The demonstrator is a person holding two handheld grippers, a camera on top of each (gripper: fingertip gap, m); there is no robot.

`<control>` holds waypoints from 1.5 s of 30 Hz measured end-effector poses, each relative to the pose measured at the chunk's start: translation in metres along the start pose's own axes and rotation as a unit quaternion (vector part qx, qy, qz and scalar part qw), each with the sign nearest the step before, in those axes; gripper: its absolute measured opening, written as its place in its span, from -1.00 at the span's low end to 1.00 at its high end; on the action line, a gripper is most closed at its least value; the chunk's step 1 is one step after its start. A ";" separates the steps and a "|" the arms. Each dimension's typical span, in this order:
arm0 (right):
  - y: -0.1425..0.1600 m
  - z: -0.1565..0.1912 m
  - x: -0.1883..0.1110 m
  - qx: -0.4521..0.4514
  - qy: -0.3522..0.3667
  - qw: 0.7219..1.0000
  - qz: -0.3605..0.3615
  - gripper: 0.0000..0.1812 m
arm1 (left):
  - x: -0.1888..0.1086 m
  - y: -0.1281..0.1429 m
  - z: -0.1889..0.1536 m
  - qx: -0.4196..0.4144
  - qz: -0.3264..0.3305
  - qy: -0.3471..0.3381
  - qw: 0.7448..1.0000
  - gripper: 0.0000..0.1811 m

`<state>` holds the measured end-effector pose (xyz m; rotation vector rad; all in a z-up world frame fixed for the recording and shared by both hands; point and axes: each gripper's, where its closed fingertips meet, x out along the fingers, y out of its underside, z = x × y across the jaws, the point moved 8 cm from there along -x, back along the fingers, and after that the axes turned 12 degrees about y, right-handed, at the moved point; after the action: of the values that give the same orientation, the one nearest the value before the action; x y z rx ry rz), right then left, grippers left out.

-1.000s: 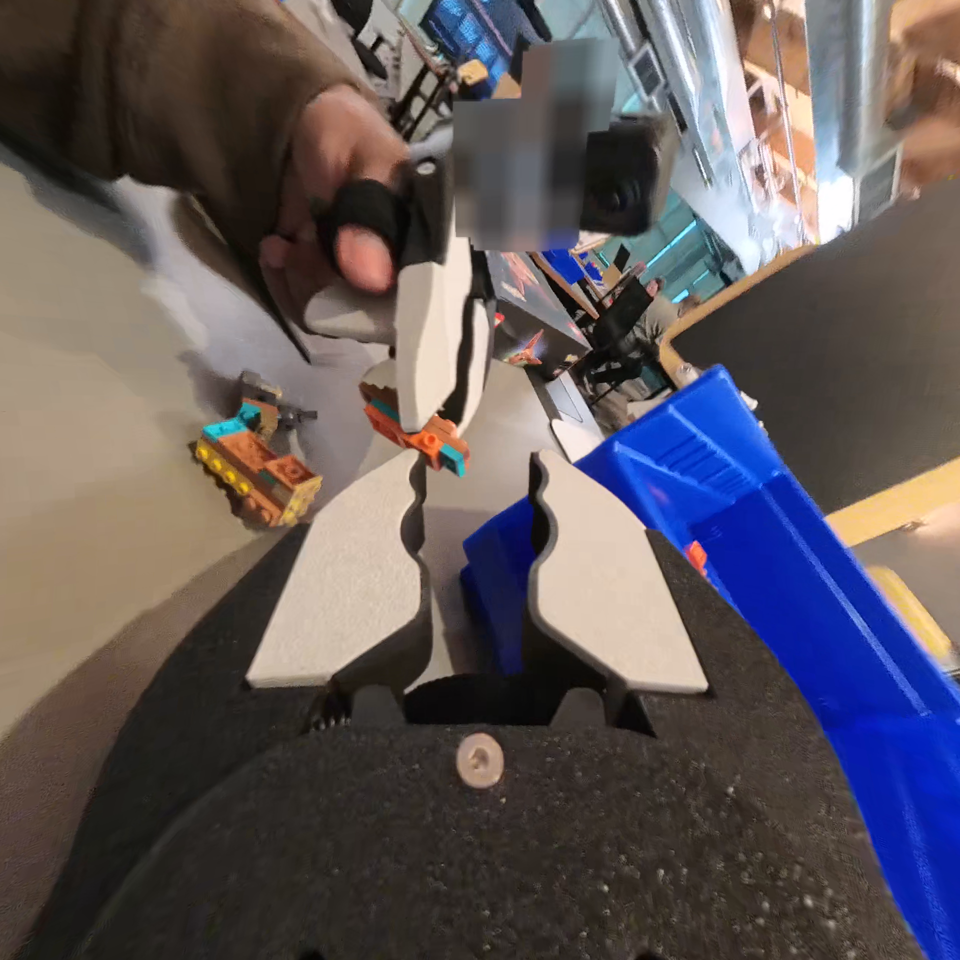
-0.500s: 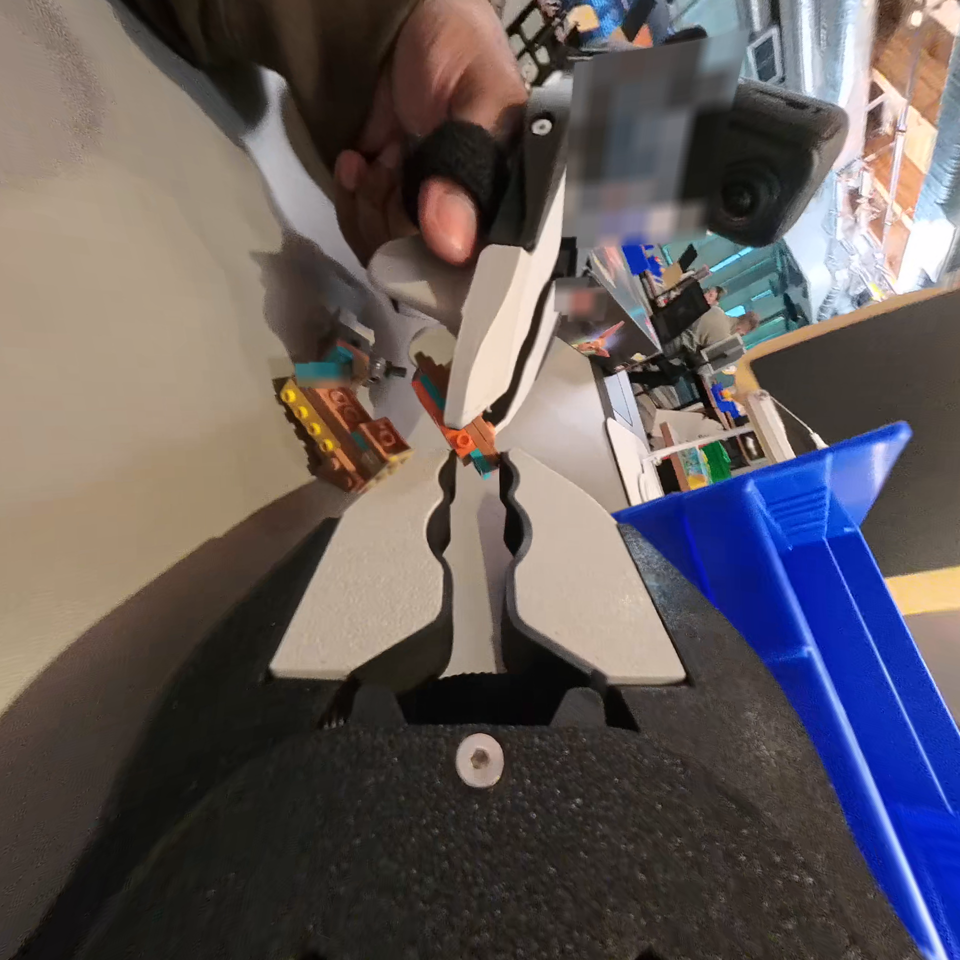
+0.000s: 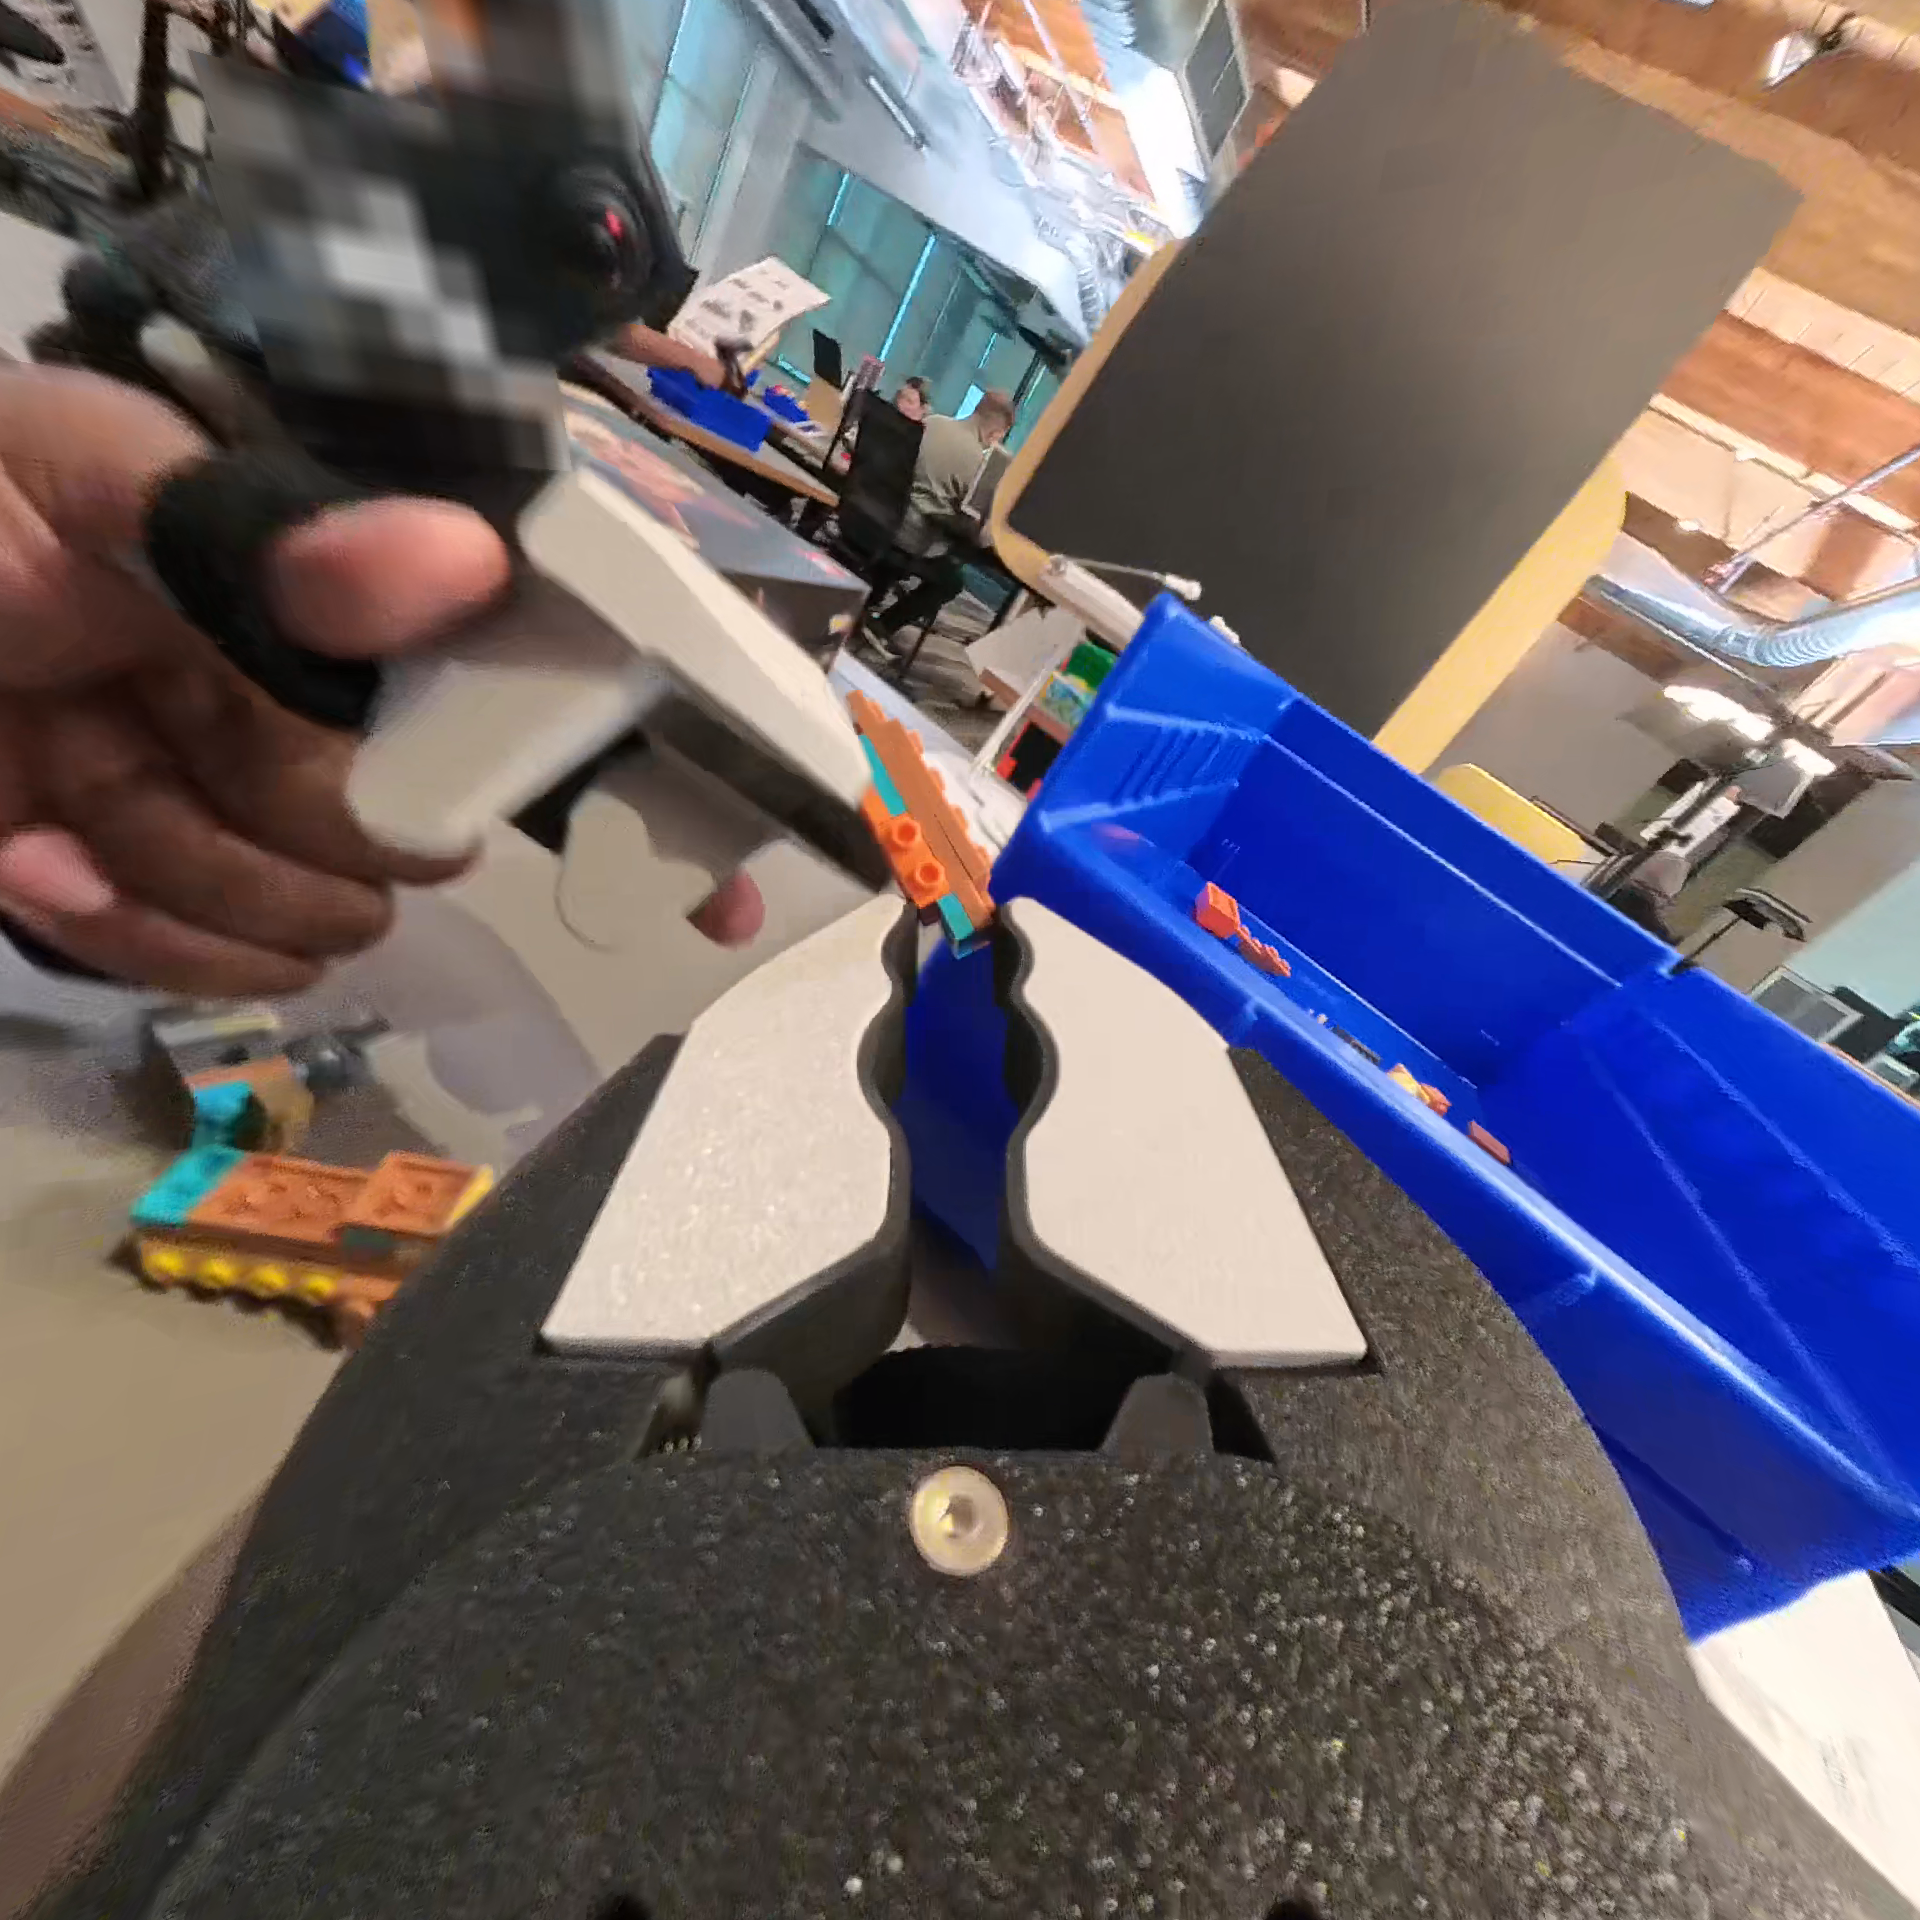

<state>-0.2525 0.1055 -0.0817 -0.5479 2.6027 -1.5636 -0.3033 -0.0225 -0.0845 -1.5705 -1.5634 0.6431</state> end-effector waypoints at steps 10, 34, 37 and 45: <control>-0.007 0.010 0.002 0.043 -0.124 0.988 -0.077 -0.78 | -0.014 -0.008 -0.011 0.175 0.072 -0.048 0.981 -0.77; -0.002 0.001 0.003 0.105 -0.458 0.881 -0.051 -0.81 | -0.002 0.029 -0.024 0.310 0.280 0.044 0.907 -0.77; 0.000 0.002 0.004 0.116 -0.455 0.882 -0.043 -0.81 | -0.003 0.029 -0.022 0.306 0.280 0.037 0.909 -0.77; 0.008 -0.009 0.014 0.229 -0.378 0.897 -0.017 -0.82 | -0.004 0.021 -0.009 0.276 0.217 -0.017 0.936 -0.70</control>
<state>-0.2702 0.1121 -0.0827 -0.9173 1.6033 -1.4866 -0.2851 -0.0256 -0.0973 -1.4615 -0.9285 1.2359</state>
